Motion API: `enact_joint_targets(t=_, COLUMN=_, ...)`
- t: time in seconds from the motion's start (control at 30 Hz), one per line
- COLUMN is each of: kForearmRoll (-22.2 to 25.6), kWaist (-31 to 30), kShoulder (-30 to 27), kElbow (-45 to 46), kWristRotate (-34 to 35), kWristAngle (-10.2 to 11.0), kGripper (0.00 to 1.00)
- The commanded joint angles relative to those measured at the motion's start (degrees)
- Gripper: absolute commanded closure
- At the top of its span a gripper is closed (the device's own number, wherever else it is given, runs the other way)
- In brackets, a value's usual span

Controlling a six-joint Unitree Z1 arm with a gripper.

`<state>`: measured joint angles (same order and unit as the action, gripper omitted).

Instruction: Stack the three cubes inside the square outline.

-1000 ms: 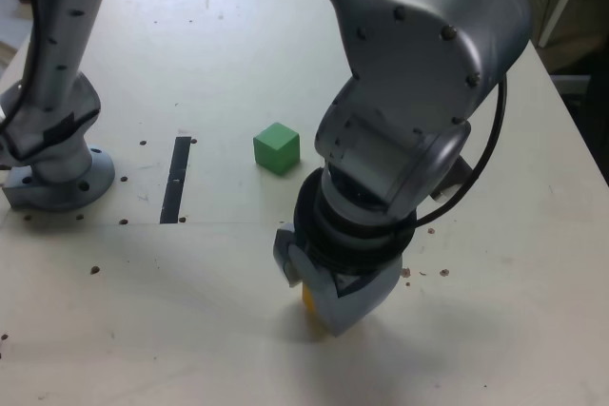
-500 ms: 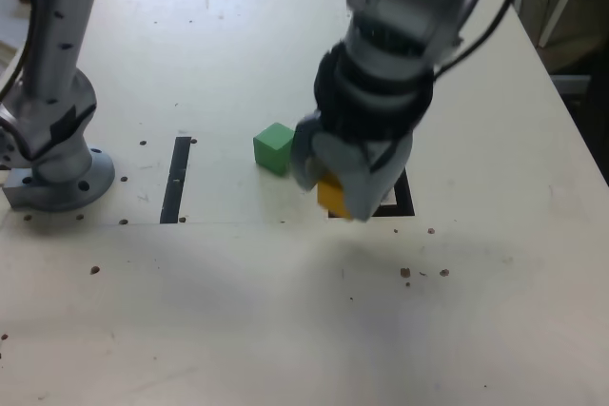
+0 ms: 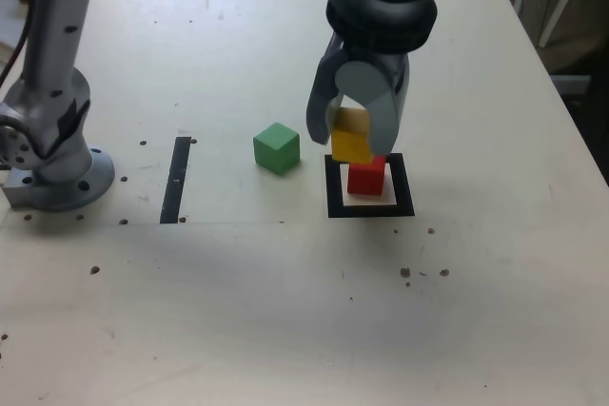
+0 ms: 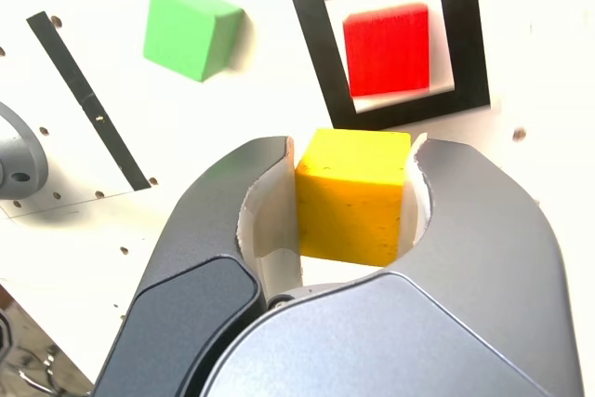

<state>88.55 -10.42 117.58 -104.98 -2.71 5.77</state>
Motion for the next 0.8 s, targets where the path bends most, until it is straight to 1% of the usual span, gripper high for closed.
enact_joint_targets(t=0.0, kForearmRoll=0.0, kWaist=0.8, kShoulder=0.1, kElbow=0.2, kWristRotate=0.2, kWristAngle=0.1, kGripper=0.72)
enact_joint_targets(t=0.23, kForearmRoll=-0.7, kWaist=3.1, kShoulder=1.0, kElbow=0.5, kWristRotate=0.2, kWristAngle=0.5, kGripper=0.72)
enact_joint_targets(t=0.5, kForearmRoll=-1.5, kWaist=5.4, kShoulder=2.6, kElbow=0.9, kWristRotate=-0.3, kWristAngle=0.0, kGripper=0.72)
enact_joint_targets(t=0.77, kForearmRoll=-2.4, kWaist=5.8, kShoulder=4.0, kElbow=0.5, kWristRotate=-0.7, kWristAngle=-0.6, kGripper=0.72)
